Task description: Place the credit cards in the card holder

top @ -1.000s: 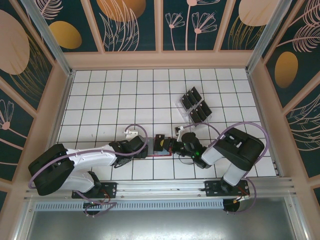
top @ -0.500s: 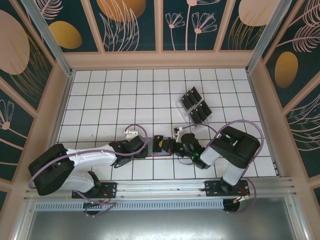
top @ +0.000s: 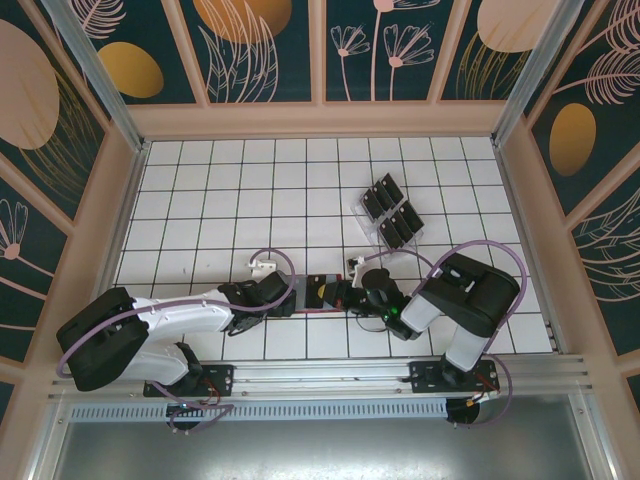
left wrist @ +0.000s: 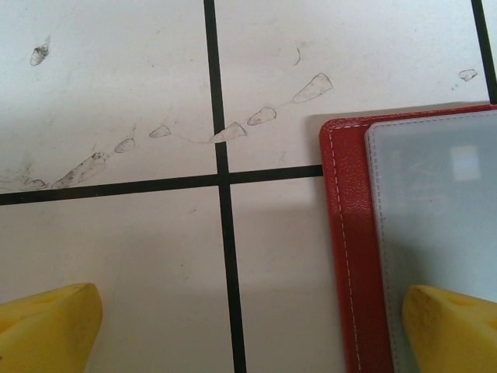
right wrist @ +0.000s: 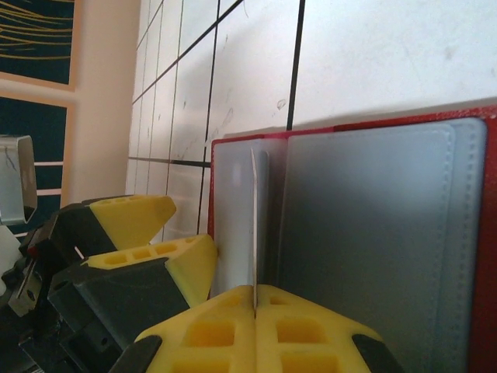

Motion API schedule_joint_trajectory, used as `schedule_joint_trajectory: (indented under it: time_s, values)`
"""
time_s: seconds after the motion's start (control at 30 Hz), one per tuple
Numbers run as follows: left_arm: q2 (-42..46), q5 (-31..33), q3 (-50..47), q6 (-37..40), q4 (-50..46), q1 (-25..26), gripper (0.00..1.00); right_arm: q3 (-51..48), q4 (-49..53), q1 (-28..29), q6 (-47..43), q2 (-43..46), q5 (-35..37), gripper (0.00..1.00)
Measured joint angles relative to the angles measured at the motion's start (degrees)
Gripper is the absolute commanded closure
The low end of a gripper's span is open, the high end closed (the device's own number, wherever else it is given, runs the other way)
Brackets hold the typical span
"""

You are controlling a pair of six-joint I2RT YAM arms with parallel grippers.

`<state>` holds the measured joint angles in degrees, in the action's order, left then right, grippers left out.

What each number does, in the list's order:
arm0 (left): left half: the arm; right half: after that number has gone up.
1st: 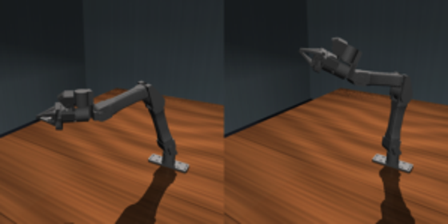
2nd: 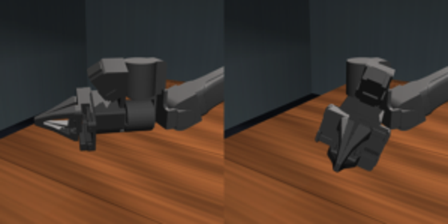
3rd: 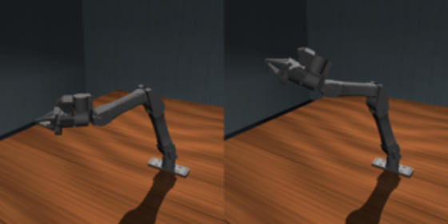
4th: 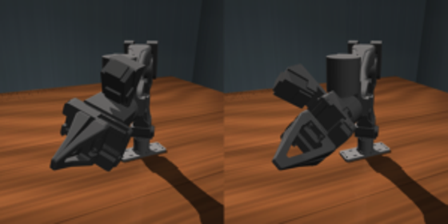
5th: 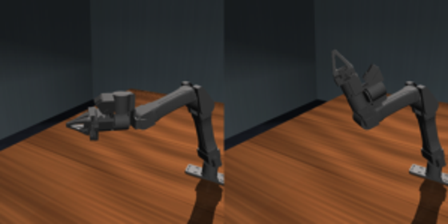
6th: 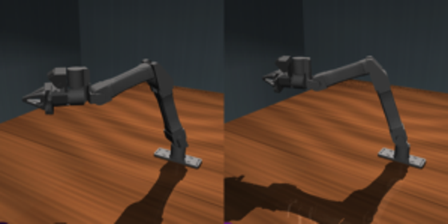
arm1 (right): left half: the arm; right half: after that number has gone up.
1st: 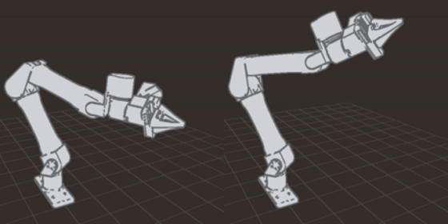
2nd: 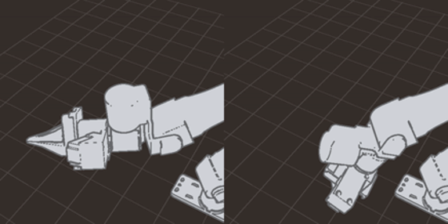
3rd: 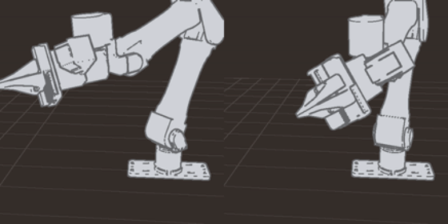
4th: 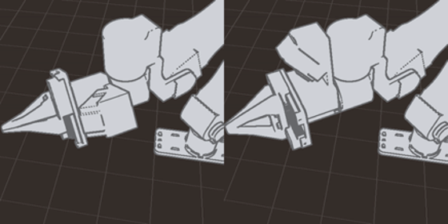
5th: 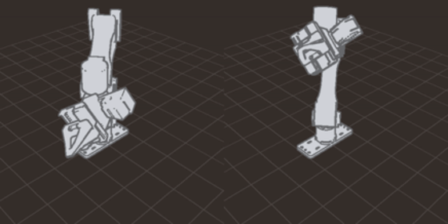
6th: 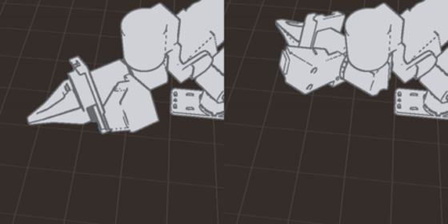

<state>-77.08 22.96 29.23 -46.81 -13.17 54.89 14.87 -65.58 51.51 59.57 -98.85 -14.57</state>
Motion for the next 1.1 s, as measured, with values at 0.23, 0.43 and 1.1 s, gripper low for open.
schedule_joint_trajectory:
  time_s: [0.23, 0.43, 1.1]
  values:
    - [0.0, 0.0, 0.0, 0.0, 0.0, 0.0, 0.02, -0.02, 0.2, 0.13, 0.96, -0.59, -0.28, 1.0]
    - [0.0, 0.02, 0.0, 0.0, 0.0, 0.0, 0.01, 0.85, 0.76, 0.13, 1.03, -1.53, -0.79, 1.0]
    - [0.0, 0.02, 0.02, 0.0, 0.02, 0.0, 0.01, 6.56, 6.01, -0.44, 0.46, -3.93, -5.07, 0.91]
